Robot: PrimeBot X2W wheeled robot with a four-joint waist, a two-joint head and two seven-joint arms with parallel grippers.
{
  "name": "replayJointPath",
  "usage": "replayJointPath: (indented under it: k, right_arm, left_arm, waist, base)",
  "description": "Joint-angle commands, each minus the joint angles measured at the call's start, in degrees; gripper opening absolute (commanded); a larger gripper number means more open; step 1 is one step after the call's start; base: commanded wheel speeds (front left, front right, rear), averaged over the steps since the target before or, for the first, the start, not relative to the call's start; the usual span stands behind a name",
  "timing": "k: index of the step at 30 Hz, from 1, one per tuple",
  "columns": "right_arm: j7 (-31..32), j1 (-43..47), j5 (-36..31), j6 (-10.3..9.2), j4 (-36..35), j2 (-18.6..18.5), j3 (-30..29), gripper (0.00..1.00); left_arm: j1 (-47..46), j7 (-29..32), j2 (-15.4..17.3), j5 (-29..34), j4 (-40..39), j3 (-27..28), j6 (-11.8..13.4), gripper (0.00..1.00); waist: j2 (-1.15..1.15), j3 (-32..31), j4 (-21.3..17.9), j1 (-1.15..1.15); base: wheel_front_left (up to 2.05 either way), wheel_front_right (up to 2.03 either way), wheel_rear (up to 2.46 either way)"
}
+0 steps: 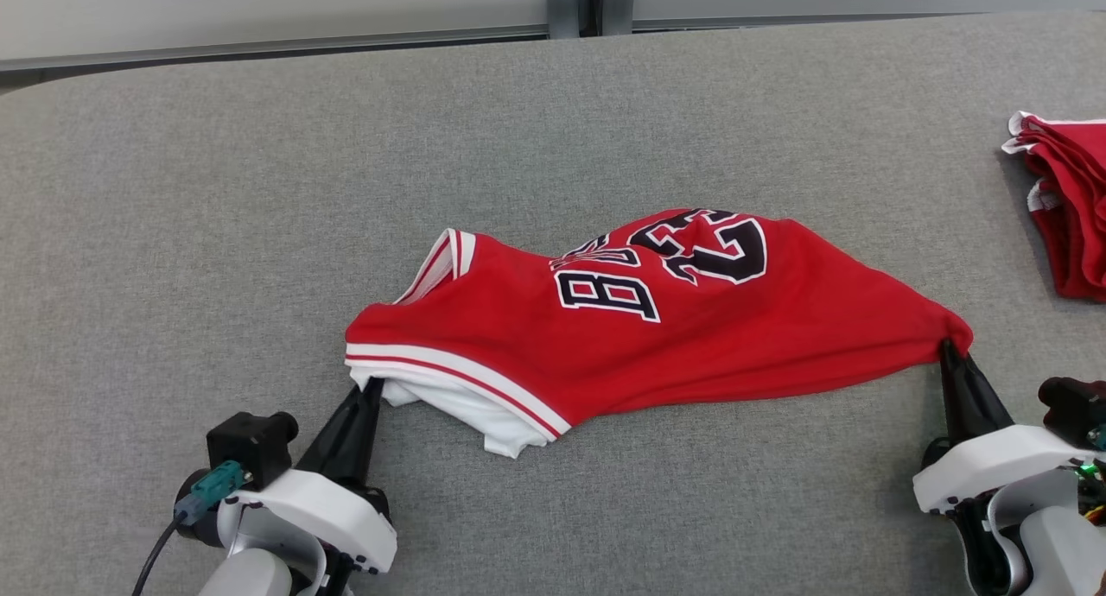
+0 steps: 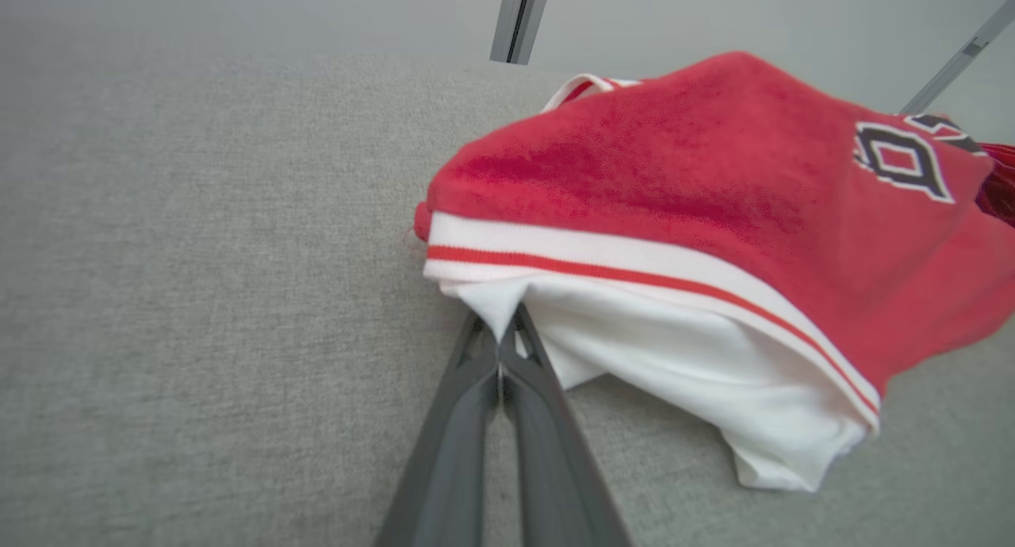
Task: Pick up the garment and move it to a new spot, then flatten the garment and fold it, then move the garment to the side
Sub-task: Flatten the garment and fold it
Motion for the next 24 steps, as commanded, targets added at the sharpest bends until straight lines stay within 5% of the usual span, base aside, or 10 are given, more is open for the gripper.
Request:
replayJointPath:
  k: [1,10,24]
  right_arm:
    - [-1.33,-0.51,0.72,-0.01,-0.46,-1.06,0.37,0.00]
    - [-2.72,-0.11,-1.37,-0.01,-17.34,-3.73,0.51,0.00]
    - [8.47,0.47,-8.46,0.00,-51.12,-3.81,-8.78,0.00]
  left_arm:
    - [-1.02,-1.14,0.72,0.76,-0.98,0.56,0.78,0.00]
    - [-1.04,-1.51,5.08,2.75,-14.77,3.63,4.65,0.00]
    - [-10.29,5.48,9.92,7.20,-41.74,6.75,9.18,0.00]
  waist:
    - [0.00,-0.25,-0.02,0.00]
    - [0.00,-3.13,-1.74,0.00]
    - [0.00,-7.84,-0.54,0.00]
  base:
    - [0.00,0.00,0.00]
    - [0.00,0.00,0.00]
    - [0.00,0.00,0.00]
